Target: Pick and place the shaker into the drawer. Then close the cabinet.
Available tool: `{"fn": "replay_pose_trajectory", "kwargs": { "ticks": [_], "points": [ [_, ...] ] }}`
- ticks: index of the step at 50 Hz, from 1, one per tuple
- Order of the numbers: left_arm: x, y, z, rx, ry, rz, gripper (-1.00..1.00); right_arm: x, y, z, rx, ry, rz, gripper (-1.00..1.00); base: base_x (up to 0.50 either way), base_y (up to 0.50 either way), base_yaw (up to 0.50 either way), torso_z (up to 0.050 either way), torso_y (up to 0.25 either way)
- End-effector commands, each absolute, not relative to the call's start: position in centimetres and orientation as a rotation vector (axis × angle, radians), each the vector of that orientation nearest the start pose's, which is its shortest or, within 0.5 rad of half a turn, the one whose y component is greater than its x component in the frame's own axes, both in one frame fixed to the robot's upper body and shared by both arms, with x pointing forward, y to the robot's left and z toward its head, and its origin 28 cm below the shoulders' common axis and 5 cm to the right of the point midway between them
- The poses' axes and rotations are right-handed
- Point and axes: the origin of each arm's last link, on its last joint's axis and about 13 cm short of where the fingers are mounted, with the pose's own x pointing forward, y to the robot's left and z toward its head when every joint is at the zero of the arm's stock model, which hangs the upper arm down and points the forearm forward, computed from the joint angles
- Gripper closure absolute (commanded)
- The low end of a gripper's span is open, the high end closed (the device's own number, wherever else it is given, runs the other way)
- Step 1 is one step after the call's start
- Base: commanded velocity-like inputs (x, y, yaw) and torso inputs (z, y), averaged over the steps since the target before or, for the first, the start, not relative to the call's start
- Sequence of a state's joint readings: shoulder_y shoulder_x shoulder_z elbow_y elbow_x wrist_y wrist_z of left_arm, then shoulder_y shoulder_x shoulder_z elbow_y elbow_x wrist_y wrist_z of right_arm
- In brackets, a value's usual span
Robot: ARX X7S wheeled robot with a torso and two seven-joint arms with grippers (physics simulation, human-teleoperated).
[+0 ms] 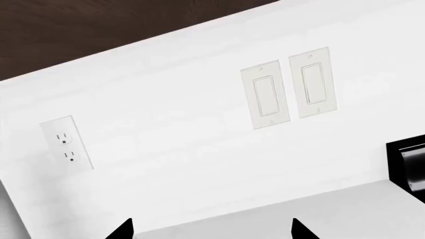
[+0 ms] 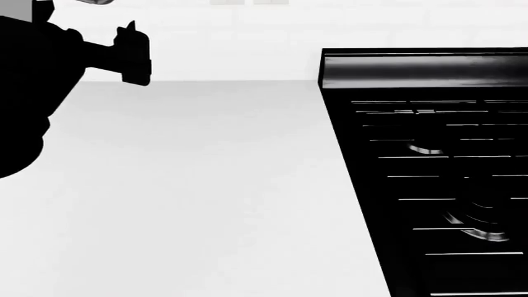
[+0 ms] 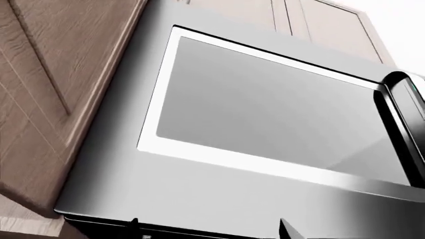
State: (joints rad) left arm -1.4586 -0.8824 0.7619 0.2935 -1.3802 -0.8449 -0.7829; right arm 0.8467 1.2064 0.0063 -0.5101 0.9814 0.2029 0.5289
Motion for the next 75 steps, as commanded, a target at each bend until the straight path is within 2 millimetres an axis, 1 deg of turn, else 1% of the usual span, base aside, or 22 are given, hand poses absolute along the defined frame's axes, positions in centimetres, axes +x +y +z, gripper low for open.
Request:
{"fn": "replay_pose_trajectory", "kwargs": {
  "ticks": [1, 10, 18, 21, 25, 29, 36, 42, 49, 54, 57, 60, 62, 65, 66, 68, 73, 75],
  "points": [
    [26.5, 26.1, 33.3, 0.26, -0.115, 0.024, -1.0, 18.6, -24.4, 40.1, -0.206, -1.01, -0.229, -1.0, 0.0, 0.0, 0.0, 0.0, 0.0],
    [26.4, 26.1, 33.3, 0.261, -0.114, 0.025, -1.0, 17.8, -24.6, 42.5, -0.196, -1.043, -0.245, -1.0, 0.0, 0.0, 0.0, 0.0, 0.0],
    [26.4, 26.1, 33.3, 0.262, -0.116, 0.024, -1.0, 17.7, -23.9, 43.3, -0.207, -1.016, -0.281, -1.0, 0.0, 0.0, 0.0, 0.0, 0.0],
    [26.4, 26.1, 33.2, 0.262, -0.114, 0.025, -1.0, 17.8, -23.5, 43.5, -0.309, -1.017, -0.379, -1.0, 0.0, 0.0, 0.0, 0.0, 0.0],
    [26.4, 26.1, 33.2, 0.262, -0.113, 0.026, -1.0, 18.2, -22.6, 44.3, -0.487, -0.999, -0.418, -1.0, 0.0, 0.0, 0.0, 0.0, 0.0],
    [26.4, 26.1, 33.3, 0.26, -0.114, 0.026, -1.0, 18.4, -22.5, 45.2, -0.546, -0.965, -0.48, -1.0, 0.0, 0.0, 0.0, 0.0, 0.0],
    [26.3, 26.1, 33.5, 0.259, -0.114, 0.027, -1.0, 18.1, -22.6, 46.3, -0.537, -0.955, -0.491, -1.0, 0.0, 0.0, 0.0, 0.0, 0.0],
    [26.3, 26.2, 33.6, 0.258, -0.116, 0.028, -1.0, 17.7, -22.7, 46.9, -0.432, -0.979, -0.389, -1.0, 0.0, 0.0, 0.0, 0.0, 0.0],
    [26.2, 26.2, 33.7, 0.258, -0.117, 0.031, -1.0, 17.1, -22.9, 47.5, -0.393, -0.991, -0.314, -1.0, 0.0, 0.0, 0.0, 0.0, 0.0],
    [26.2, 26.3, 33.7, 0.258, -0.117, 0.031, -1.0, 16.7, -23.1, 48.1, -0.277, -0.993, -0.225, -1.0, 0.0, 0.0, 0.0, 0.0, 0.0],
    [26.2, 26.3, 33.7, 0.259, -0.117, 0.031, -1.0, 16.6, -23.1, 48.3, -0.268, -0.991, -0.192, -1.0, 0.0, 0.0, 0.0, 0.0, 0.0],
    [26.2, 26.2, 33.6, 0.259, -0.116, 0.03, -1.0, 16.4, -23.4, 48.8, -0.146, -1.029, -0.098, -1.0, 0.0, 0.0, 0.0, 0.0, 0.0],
    [26.2, 26.2, 33.6, 0.259, -0.116, 0.028, -1.0, 16.3, -23.5, 49.2, -0.099, -1.067, -0.02, -1.0, 0.0, 0.0, 0.0, 0.0, 0.0],
    [26.3, 26.1, 33.5, 0.259, -0.115, 0.028, -1.0, 16.3, -23.5, 49.6, 0.065, -1.103, 0.069, -1.0, 0.0, 0.0, 0.0, 0.0, 0.0],
    [26.3, 26.1, 33.5, 0.258, -0.115, 0.028, -1.0, 16.4, -23.5, 49.5, 0.072, -1.11, 0.095, -1.0, 0.0, 0.0, 0.0, 0.0, 0.0],
    [26.3, 26.2, 33.5, 0.258, -0.114, 0.028, -1.0, 16.6, -23.6, 49.3, 0.02, -1.091, 0.151, -1.0, 0.0, 0.0, 0.0, 0.0, 0.0],
    [26.2, 26.3, 33.4, 0.257, -0.112, 0.033, -1.0, 16.0, -23.3, 48.9, 0.079, -1.087, 0.333, -1.0, 0.0, 0.0, 0.0, 0.0, 0.0],
    [26.2, 26.4, 33.4, 0.256, -0.111, 0.033, -1.0, 15.9, -23.1, 49.1, 0.116, -1.076, 0.381, -1.0, 0.0, 0.0, 0.0, 0.0, 0.0]
  ]
}}
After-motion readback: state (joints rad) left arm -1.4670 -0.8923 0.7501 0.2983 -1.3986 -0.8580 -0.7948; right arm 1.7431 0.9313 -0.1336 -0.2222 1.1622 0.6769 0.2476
